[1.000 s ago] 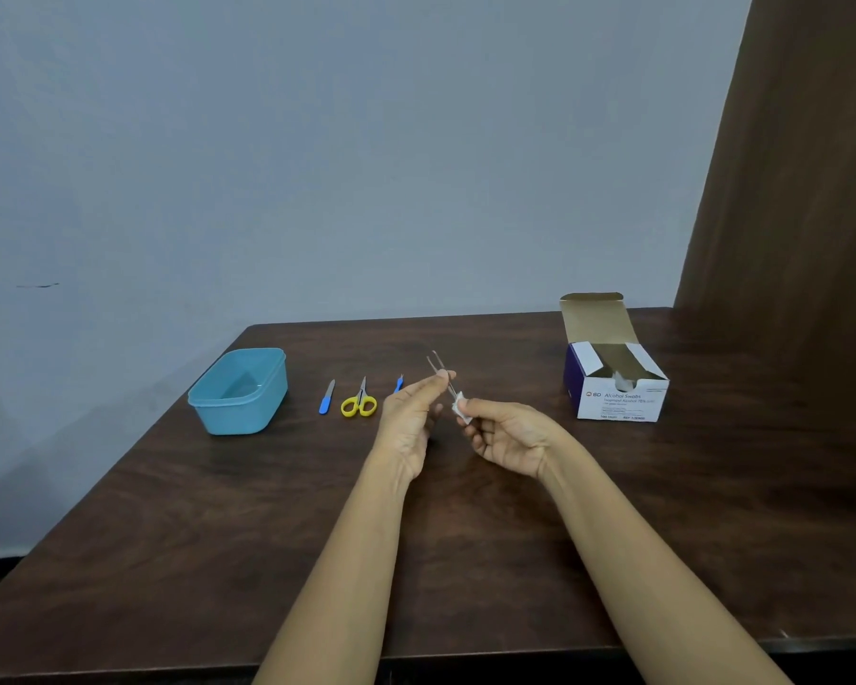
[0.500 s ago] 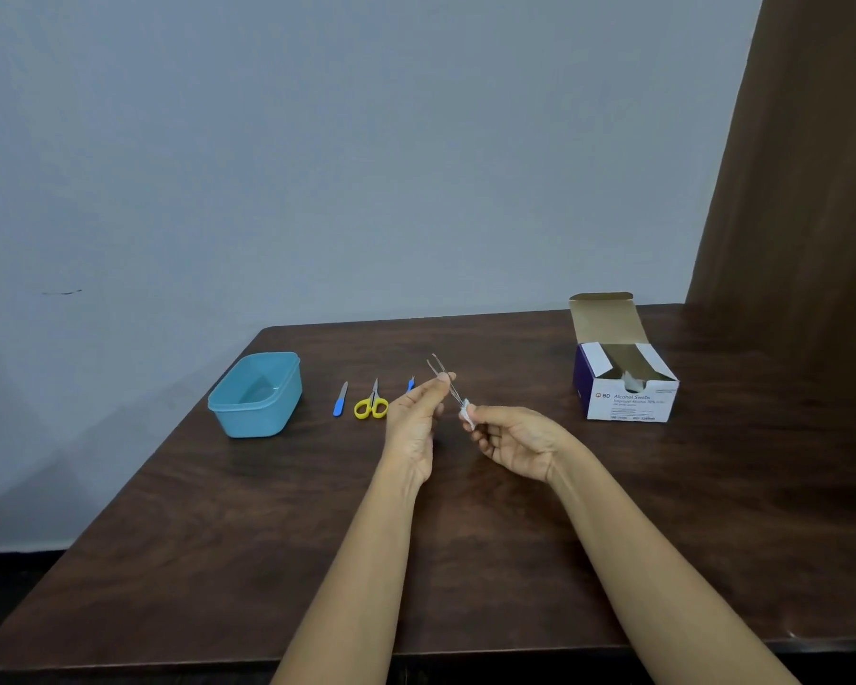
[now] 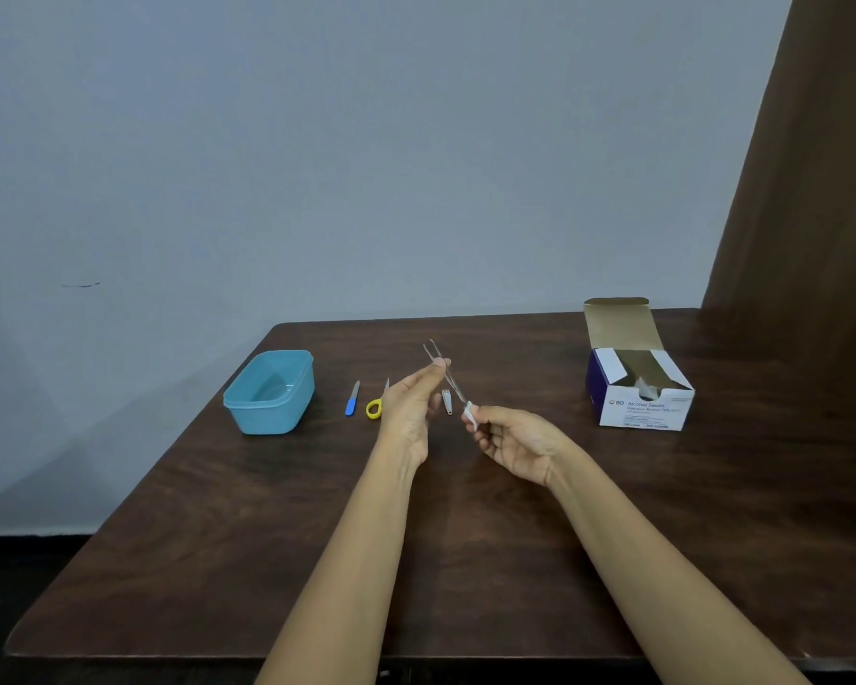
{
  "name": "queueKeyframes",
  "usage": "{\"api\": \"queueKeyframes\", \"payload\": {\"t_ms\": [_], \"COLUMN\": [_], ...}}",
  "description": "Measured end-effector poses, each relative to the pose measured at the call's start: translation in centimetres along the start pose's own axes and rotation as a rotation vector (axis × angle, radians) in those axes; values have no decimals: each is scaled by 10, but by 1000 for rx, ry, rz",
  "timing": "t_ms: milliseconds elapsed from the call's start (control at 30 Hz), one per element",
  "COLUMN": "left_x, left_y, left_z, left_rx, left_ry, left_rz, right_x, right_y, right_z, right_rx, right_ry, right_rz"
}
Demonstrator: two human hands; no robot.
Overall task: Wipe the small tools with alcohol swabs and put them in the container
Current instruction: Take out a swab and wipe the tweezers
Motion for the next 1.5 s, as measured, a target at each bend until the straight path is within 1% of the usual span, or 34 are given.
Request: {"api": "queueKeyframes", "payload": {"t_ms": [133,233,333,400,467,533,600,667,767,867,1000,1233,1367,1500], "left_x": [5,9,14,17,18,21,28,37,51,63,76,88,92,93], "left_y": [-8,-16,-31,-46,-62,-78,-93,-105,-120,-128,-135,-129,-122,-124], "left_z": [-38,-78,-121,-149,-173,-192,-206,-210,-203,-185,-165,-152,-144,-140], "left_rx": [63,168,342,491,664,852,1031,1197,1418,1578,1716,1967,2030,2055], "left_ry": [68,182,323,392,450,501,522,489,354,211,43,32,-1,-52], "left_rz": [-46,-76,-140,-231,-336,-450,-559,-633,-694,-654,-584,-536,-468,-444], "right_x": [9,17,27,29,27,28,31,34,37,40,42,44,47,48], "right_y": [6,18,26,27,30,37,38,36,34,34,33,34,34,34], "right_z": [1,5,10,14,15,16,19,20,19,17,17,16,15,14], "right_rx": [-52,-169,-261,-295,-394,-519,-584,-604,-643,-668,-680,-685,-714,-730], "right_ry": [-50,-91,-145,-234,-317,-370,-380,-362,-327,-306,-295,-294,-286,-278], "right_rz": [-49,-101,-284,-477,-642,-706,-738,-755,-755,-744,-729,-716,-709,-708]}}
Point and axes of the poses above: each hand's wrist, its own x-axis towards the middle knuckle, its own y-axis out of the palm, z = x × y, the point moved 8 cm from there along x, towards the middle knuckle, and after that the axes turned 9 degrees about -x, right-handed, at the moved point
